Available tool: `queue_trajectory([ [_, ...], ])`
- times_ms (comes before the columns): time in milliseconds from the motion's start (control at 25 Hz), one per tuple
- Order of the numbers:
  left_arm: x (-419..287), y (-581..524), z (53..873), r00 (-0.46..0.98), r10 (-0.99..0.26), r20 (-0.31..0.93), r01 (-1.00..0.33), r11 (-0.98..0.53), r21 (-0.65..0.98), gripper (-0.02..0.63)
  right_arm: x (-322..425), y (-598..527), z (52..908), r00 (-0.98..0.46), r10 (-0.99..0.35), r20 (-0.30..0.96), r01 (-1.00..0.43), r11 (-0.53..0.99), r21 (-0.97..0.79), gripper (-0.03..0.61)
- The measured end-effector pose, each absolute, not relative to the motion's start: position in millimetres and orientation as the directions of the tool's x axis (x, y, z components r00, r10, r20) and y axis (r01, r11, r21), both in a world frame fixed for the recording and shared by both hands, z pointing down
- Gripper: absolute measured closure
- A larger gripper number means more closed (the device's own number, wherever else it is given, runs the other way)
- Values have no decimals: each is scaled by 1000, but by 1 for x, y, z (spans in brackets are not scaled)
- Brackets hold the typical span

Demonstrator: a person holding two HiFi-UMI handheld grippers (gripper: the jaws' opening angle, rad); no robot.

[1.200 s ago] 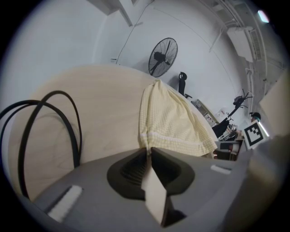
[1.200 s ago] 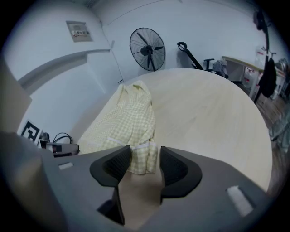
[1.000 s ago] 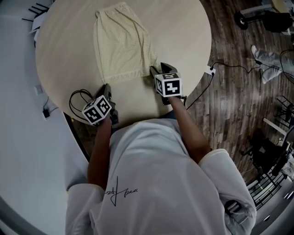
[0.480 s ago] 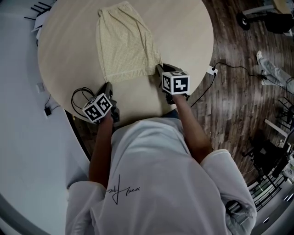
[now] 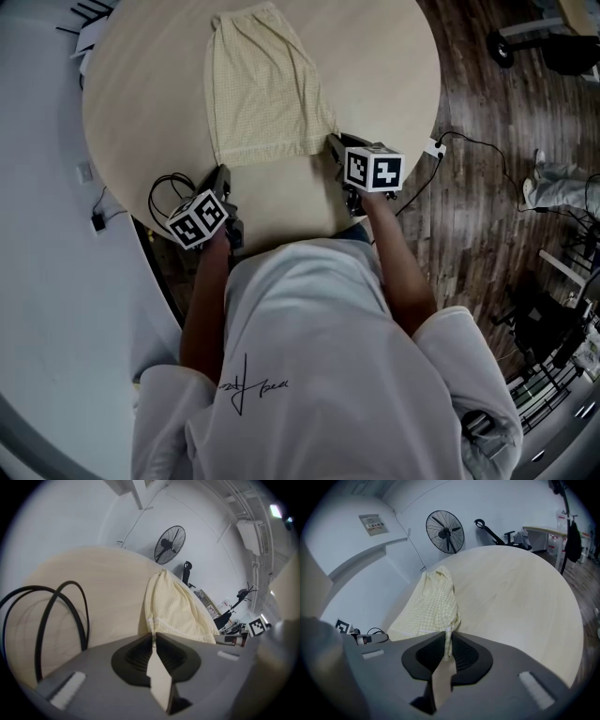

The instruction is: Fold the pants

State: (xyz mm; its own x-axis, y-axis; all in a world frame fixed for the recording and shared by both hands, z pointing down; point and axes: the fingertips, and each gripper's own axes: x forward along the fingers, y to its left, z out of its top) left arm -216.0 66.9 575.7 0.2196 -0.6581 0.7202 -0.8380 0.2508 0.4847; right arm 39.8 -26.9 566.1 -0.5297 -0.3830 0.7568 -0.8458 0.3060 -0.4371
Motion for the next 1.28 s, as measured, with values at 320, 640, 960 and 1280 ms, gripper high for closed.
queue_trajectory([
  [320,-225,73,568,259,-671,695,-813,236,532,531,41,-14,561,-569,-350,744,-821,292,-490,545],
  [640,-226,82,558,304,-675,672,-781,228,582,531,44,1,551,-604,-323,729,-797,271,-540,545],
  [960,-226,92,538,362,-683,635,-751,190,632,531,44,19,531,-664,-292,689,-747,222,-626,545],
  [1280,-230,101,521,392,-687,612,-743,156,651,531,39,31,507,-742,-245,623,-669,214,-712,545],
])
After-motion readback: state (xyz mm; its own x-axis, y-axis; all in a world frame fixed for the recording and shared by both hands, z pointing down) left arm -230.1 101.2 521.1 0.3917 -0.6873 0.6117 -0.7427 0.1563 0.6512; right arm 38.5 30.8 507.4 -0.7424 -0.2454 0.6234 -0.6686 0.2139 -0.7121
